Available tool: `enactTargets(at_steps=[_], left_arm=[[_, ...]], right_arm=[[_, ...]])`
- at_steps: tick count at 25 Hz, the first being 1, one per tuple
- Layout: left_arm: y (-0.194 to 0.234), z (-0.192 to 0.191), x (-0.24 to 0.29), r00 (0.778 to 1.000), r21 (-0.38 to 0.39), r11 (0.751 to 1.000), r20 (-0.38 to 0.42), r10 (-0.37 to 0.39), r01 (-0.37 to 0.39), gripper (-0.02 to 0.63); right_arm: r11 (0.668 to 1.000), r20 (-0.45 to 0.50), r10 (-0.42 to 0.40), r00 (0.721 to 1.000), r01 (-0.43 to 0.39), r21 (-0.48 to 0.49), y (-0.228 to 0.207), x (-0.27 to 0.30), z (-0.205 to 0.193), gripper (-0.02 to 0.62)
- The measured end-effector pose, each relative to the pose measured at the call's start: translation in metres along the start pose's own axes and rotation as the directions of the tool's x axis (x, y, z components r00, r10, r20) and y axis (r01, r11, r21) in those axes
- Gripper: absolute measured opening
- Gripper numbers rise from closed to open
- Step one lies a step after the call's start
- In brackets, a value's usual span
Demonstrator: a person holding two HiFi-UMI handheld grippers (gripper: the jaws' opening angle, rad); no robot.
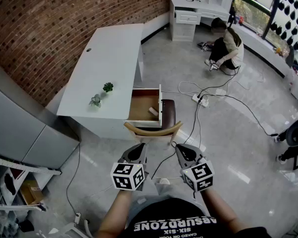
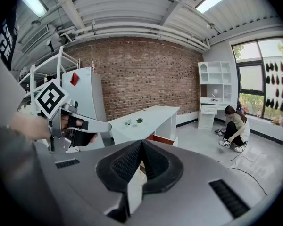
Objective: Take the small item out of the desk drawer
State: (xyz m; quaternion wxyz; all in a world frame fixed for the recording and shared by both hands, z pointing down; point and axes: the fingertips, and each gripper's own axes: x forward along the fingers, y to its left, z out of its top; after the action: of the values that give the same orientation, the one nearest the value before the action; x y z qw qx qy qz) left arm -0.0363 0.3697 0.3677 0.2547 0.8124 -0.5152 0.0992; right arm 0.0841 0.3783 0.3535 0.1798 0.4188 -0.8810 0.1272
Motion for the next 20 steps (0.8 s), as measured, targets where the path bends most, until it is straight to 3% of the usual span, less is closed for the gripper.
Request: enactTargets(at_steps=[9, 20], left_arm=[[0.010, -0.007, -0.008, 1.000, -0.013, 1.000, -0.013, 0.015, -0.016, 0.006], [0.033, 0.009, 0.051, 0.998, -0.035, 0.998, -0.042, -0.055, 0.053, 0.006]], right_arm=[[1.000, 0.005, 0.006, 1.000, -0.006, 0.009, 0.009, 0.001, -0.001, -0.003], [0.998, -0.007, -0.030, 1.000, 0.030, 0.061, -0.019, 0.052, 0.003, -0.003]])
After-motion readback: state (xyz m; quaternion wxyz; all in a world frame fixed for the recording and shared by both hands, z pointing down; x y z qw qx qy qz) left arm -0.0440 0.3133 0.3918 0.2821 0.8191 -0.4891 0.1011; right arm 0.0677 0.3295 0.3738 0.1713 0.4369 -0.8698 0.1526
